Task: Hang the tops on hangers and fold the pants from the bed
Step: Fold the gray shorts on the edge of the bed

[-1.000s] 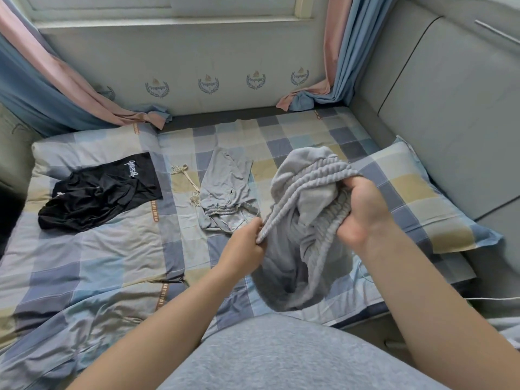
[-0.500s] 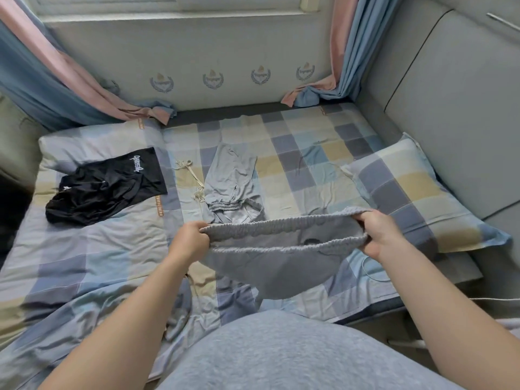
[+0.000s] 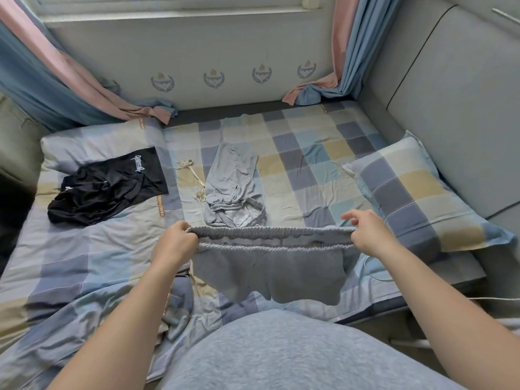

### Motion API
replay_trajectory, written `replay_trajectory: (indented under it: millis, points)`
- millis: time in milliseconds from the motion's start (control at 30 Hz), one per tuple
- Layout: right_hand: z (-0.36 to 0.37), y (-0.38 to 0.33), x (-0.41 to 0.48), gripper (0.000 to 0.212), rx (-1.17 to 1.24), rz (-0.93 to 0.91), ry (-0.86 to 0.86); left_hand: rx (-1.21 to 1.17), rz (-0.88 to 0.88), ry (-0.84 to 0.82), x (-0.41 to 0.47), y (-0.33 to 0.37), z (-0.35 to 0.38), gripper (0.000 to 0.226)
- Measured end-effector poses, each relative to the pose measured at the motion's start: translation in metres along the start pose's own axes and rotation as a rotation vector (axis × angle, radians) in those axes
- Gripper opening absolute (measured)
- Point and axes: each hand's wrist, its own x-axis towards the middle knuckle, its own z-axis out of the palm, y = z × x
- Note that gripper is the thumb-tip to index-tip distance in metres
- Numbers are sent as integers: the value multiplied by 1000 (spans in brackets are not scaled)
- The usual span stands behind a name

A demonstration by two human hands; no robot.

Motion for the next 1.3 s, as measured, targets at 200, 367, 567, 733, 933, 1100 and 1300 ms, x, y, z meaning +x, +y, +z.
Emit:
replay_trajectory:
  millis: [200, 367, 567, 733, 933, 1100, 1300]
  points:
    - [2, -5, -8, 35, 209, 181, -64, -317, -100, -16, -1, 2, 9, 33]
    - [1, -11, -3, 22, 850, 330, -224, -596, -251, -49, -3, -2, 16, 27]
    - [0, -9, 8, 47, 654, 159, -127, -441, -133, -83, -9, -9, 18, 10]
    - [-4, -5, 12, 35, 193, -14, 40, -540, -227, -60, -12, -14, 15, 15]
    - [-3, -2, 5, 28, 733, 146, -176, -749, -261, -167, -18, -4, 5, 17]
    - [-26, 2, -5, 40, 1236, 74, -414, -1048, -157, -225, -19, -7, -14, 17]
    - [-19, -12, -7, 31, 938, -103, -90, -689, 176, 21, -21, -2, -18, 34]
